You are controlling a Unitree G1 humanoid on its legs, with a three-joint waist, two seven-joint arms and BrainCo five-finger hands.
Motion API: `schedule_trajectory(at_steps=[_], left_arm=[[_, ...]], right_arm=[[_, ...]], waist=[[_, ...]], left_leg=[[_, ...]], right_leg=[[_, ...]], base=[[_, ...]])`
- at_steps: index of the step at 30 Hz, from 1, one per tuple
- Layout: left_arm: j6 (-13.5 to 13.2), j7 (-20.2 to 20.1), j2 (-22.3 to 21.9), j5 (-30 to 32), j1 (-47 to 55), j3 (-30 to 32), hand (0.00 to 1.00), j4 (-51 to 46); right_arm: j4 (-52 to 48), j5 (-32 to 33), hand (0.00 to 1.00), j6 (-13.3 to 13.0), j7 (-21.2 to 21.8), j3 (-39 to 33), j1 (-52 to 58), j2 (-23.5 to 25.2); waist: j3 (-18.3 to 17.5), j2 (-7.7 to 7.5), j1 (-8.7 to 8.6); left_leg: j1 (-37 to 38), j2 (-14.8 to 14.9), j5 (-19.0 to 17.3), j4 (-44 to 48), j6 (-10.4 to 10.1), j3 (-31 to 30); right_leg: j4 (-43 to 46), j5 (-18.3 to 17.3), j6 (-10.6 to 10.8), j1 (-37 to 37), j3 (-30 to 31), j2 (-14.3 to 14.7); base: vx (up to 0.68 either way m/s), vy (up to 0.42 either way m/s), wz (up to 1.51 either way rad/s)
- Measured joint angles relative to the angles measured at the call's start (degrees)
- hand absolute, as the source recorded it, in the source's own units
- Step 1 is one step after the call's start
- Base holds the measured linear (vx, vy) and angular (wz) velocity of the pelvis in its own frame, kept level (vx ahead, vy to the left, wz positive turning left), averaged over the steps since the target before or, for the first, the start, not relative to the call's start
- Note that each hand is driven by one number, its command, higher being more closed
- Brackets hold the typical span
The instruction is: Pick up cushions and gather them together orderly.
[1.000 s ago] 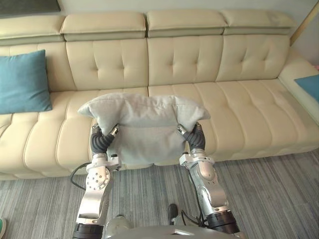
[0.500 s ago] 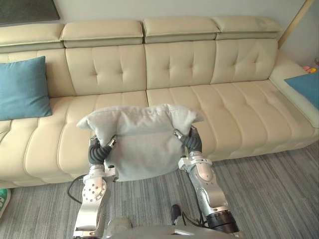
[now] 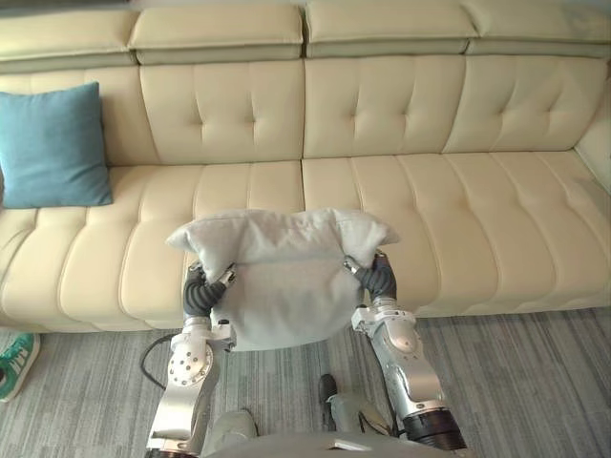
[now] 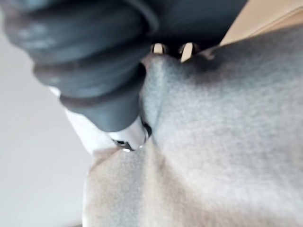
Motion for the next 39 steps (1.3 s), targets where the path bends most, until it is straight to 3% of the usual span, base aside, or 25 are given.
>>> schedule_trajectory(at_steps=[4,6,7,9,11,12,13,14,15,16,18,19,25,30,39], left_arm=[[0.0,-0.6,-0.8,-1.7,0.4,-0.7,1.0,0.2],[0.0,-0.7,-0.9,-1.8,0.6,-1.3,1.0,0.2],[0.0,-0.7,-0.9,-1.8,0.9,-1.6,1.0,0.2],[-0.2,-1.3,-1.1,-1.8,1.2,-1.8,1.0,0.3],[-0.5,-1.9,-1.7,-1.8,1.3,-2.2,1.0,0.3],[-0.5,-1.9,-1.8,-1.8,1.2,-2.4,1.0,0.3],[-0.5,-2.0,-1.8,-1.8,1.2,-2.9,1.0,0.3],[-0.7,-2.0,-2.1,-1.8,1.4,-3.3,1.0,0.3],[-0.9,-2.0,-2.2,-1.8,1.6,-3.4,1.0,0.4],[-1.1,-2.0,-1.3,-1.8,1.4,-3.4,1.0,1.8],[-1.1,-2.0,0.8,-1.8,1.9,-3.4,1.0,2.0],[-1.1,-2.0,1.1,-1.8,1.9,-3.4,1.0,2.1],[-1.1,-2.2,1.3,-1.7,1.8,-3.6,1.0,2.3],[-1.1,-2.3,1.3,-1.7,1.1,-3.9,1.0,3.7],[-1.1,-2.1,1.3,-1.7,0.3,-3.7,1.0,4.4]], right_arm=[[-2.7,1.7,1.0,-0.2,0.0,-0.5,0.7,-0.6],[-4.6,2.1,1.0,-0.2,0.0,-0.5,2.8,-1.2],[-6.3,2.2,1.0,-0.2,0.0,-0.4,4.9,-1.1],[-8.7,3.4,1.0,-0.3,-0.1,-0.4,7.2,-1.2],[-9.6,3.9,1.0,-0.4,-0.9,-1.0,7.5,-1.3],[-9.8,3.9,1.0,-0.4,-1.2,-1.3,7.5,-1.2],[-9.8,3.9,1.0,-0.4,-1.3,-1.7,7.5,-1.2],[-9.8,3.8,1.0,-0.5,-1.4,-1.7,7.6,-1.6],[-9.7,3.8,1.0,-0.5,-1.3,-1.7,7.6,-1.8],[-7.8,3.7,1.0,-0.3,-1.3,-1.7,7.5,-0.8],[-6.8,3.2,1.0,-0.2,-1.2,-1.5,8.0,0.3],[-6.2,3.2,1.0,-0.2,-1.2,-1.6,7.8,0.5],[-3.3,3.1,1.0,-0.2,-1.1,-2.0,6.3,0.9],[-1.0,2.0,1.0,-0.2,-1.1,-2.3,4.6,0.1],[-0.6,2.0,1.0,-0.2,-1.1,-2.4,4.4,0.2]], waist=[[0.0,0.05,-0.52],[0.0,0.15,-0.43],[0.1,0.27,0.08],[-0.1,0.17,0.56],[-0.8,1.25,0.96],[-1.0,1.56,0.98],[-1.0,1.57,1.06],[-1.6,2.99,1.28],[-1.6,3.57,1.43],[-1.7,1.88,1.24],[-2.4,-0.49,1.21],[-2.7,-0.87,1.08],[-2.9,-1.13,-0.75],[-2.9,-1.2,-1.22],[-3.3,-1.64,-1.29]], left_leg=[[0.5,0.0,1.4,1.7,-0.3,0.1],[-2.0,-0.3,1.7,10.3,0.2,0.4],[-4.8,0.1,4.4,18.8,1.6,2.6],[-8.2,1.0,6.8,25.4,2.9,6.7],[-9.6,2.8,3.3,21.9,5.4,9.8],[-10.0,2.9,2.4,18.0,5.5,10.1],[-9.6,2.4,3.2,11.4,5.2,10.2],[-7.7,2.3,10.0,3.0,5.1,9.0],[-7.2,2.8,10.8,1.3,2.6,8.0],[-6.0,1.3,10.1,0.6,1.4,8.6],[-5.5,-1.0,10.4,-1.3,2.5,10.1],[-5.3,-1.6,10.6,-1.8,2.8,10.5],[-4.0,-2.6,12.0,-5.4,3.3,11.5],[-0.6,-2.6,14.7,-11.6,3.0,12.8],[3.9,-3.8,21.4,-23.0,2.6,12.6]], right_leg=[[-0.6,-1.0,-0.6,1.7,-0.3,0.1],[-0.6,-2.6,-0.1,4.0,-0.5,-0.7],[-0.5,-3.5,-0.3,6.0,-0.4,-1.4],[-1.8,-3.7,-0.5,8.4,-0.7,-3.8],[-2.2,-3.7,-0.5,8.5,-0.8,-4.5],[-2.2,-3.9,-0.3,8.6,-0.9,-5.2],[-1.6,-4.2,0.4,8.4,-0.9,-6.3],[0.1,-5.7,2.7,7.7,-0.3,-6.2],[0.8,-6.3,3.4,7.3,-0.1,-5.7],[2.0,-7.3,3.7,6.9,1.3,-7.0],[0.7,-6.7,4.2,6.4,2.6,-9.1],[-0.2,-6.1,4.2,6.5,2.8,-9.4],[-8.1,-1.5,4.8,9.2,3.4,-9.6],[-10.6,1.5,3.6,9.6,5.5,-8.7],[-12.2,2.5,4.1,9.3,6.0,-8.2]], base=[[0.18,-0.042,-0.03],[0.13,0.015,0.1],[0.12,0.049,0.08],[0.09,0.091,0.17],[0.06,0.117,0.14],[0.05,0.175,0.11],[0.05,0.234,0.04],[0.04,0.227,-0.11],[0.03,0.297,-0.2],[0.02,0.253,-0.18],[0.05,0.219,-0.14],[0.05,0.141,-0.14],[0.04,0.044,-0.1],[-0.02,-0.018,-0.24],[-0.07,-0.017,-0.04]])
